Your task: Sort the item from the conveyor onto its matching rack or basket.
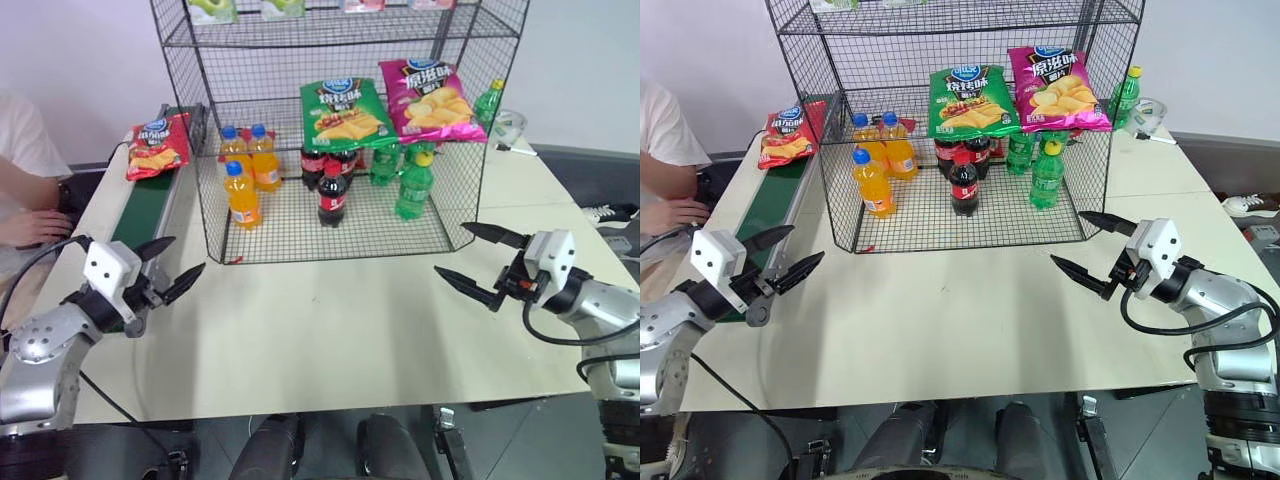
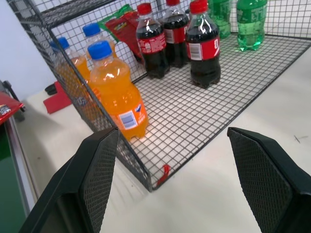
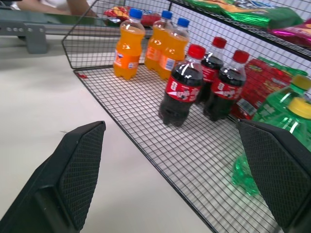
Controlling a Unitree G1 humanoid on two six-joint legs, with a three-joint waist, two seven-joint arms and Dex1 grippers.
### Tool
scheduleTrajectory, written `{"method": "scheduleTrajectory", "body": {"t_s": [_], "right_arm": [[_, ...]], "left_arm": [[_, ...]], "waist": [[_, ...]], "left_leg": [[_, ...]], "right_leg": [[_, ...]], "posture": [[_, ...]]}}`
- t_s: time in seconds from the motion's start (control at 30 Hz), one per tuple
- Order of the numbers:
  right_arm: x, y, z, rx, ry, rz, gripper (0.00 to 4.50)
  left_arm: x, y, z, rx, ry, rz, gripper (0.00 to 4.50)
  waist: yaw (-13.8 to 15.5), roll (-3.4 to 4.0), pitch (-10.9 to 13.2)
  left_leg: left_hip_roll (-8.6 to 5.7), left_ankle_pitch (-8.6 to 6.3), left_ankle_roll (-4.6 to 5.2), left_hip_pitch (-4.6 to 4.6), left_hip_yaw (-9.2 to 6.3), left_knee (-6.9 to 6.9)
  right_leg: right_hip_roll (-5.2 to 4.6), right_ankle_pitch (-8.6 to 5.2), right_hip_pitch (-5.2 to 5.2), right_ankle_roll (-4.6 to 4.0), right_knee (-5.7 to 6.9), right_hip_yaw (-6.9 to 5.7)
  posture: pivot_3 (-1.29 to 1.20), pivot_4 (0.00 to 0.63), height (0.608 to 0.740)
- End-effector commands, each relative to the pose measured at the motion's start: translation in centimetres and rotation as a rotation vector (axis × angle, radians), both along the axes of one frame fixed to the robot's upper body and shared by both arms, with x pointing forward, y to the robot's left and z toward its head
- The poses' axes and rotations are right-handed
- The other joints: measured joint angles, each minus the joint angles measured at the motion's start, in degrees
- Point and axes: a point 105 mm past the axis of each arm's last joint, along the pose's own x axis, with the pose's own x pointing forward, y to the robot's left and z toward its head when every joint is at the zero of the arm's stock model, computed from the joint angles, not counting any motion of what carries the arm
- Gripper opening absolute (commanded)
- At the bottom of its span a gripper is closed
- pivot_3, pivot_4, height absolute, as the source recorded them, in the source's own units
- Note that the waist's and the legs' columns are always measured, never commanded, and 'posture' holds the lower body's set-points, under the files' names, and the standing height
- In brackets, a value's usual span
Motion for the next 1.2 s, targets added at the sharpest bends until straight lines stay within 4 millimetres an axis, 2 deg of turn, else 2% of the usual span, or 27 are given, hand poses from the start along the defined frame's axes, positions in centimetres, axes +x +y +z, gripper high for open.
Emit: {"method": "scheduleTrajectory", "body": {"t_s": [0.03,0.2,0.3,0.47,0.6,0.7,0.87,1.1,1.2], "right_arm": [[-0.2,0.4,1.0,0.018,-0.022,0.033,4.5],[-0.7,0.6,0.3,0.012,0.015,0.057,4.5],[-1.5,1.3,-0.3,0.025,0.068,0.099,4.5],[-2.6,3.0,-0.9,0.069,0.139,0.166,4.5],[-3.1,4.5,-0.7,0.119,0.186,0.225,4.5],[-3.8,6.2,-1.2,0.099,0.229,0.321,4.5],[-2.9,6.6,-0.8,0.083,0.211,0.331,4.5],[-2.9,7.0,-0.7,0.068,0.225,0.366,4.5],[-3.4,7.1,-0.9,0.056,0.253,0.385,4.5]], "left_arm": [[-0.5,0.4,1.6,0.013,-0.06,0.005,3.73],[-0.9,0.6,1.9,0.018,-0.077,0.013,3.73],[-1.5,0.8,1.7,0.118,-0.126,0.013,3.73],[-3.2,2.6,-0.1,0.23,-0.113,0.103,3.73],[-5.2,3.5,-1.5,0.454,-0.164,0.133,3.73],[-7.4,6.4,-1.9,0.791,-0.292,0.248,3.73],[-9.3,8.8,-2.3,1.036,-0.376,0.319,3.73],[-10.4,10.8,-4.0,1.134,-0.358,0.384,3.73],[-10.3,11.1,-4.2,1.114,-0.353,0.409,3.73]], "waist": [[0.0,0.0,0.0],[0.1,0.0,0.0],[0.1,0.01,0.0],[-0.3,0.03,0.0],[0.1,0.04,0.0],[0.6,0.02,0.0],[1.3,0.01,0.0],[1.5,-0.07,0.0],[1.3,-0.07,0.0]], "left_leg": [[0.0,0.0,0.0,0.0,0.0,0.0],[0.0,0.0,0.0,-0.01,0.0,0.0],[0.0,-0.01,0.01,-0.03,0.0,0.0],[0.02,-0.03,0.04,-0.07,0.01,-0.06],[0.03,-0.07,0.08,-0.15,0.02,-0.07],[0.03,-0.12,0.09,-0.22,0.02,-0.06],[0.0,-0.26,0.09,-0.27,0.12,-0.02],[-0.01,-0.27,0.09,-0.29,0.01,-0.04],[-0.01,-0.27,0.09,-0.29,0.01,-0.03]], "right_leg": [[0.0,0.0,0.0,0.0,0.0,0.0],[-0.01,0.0,-0.01,-0.01,-0.01,0.0],[-0.01,0.0,0.0,-0.01,-0.05,0.0],[-0.02,-0.01,-0.02,-0.02,-0.18,-0.01],[-0.03,-0.03,-0.03,-0.06,-0.31,-0.01],[-0.04,-0.05,-0.05,-0.1,-0.57,-0.04],[-0.09,-0.04,-0.15,-0.09,-0.74,-0.03],[-0.08,0.01,-0.18,0.04,-0.72,-0.21],[-0.08,0.05,-0.18,0.13,-0.68,-0.23]], "posture": [[0.0,0.15,0.74],[0.0,0.15,0.74],[0.0,0.15,0.74],[0.0,0.15,0.74],[0.0,0.15,0.74],[0.0,0.15,0.74],[0.0,0.15,0.74],[0.0,0.15,0.74],[0.0,0.15,0.74]]}}
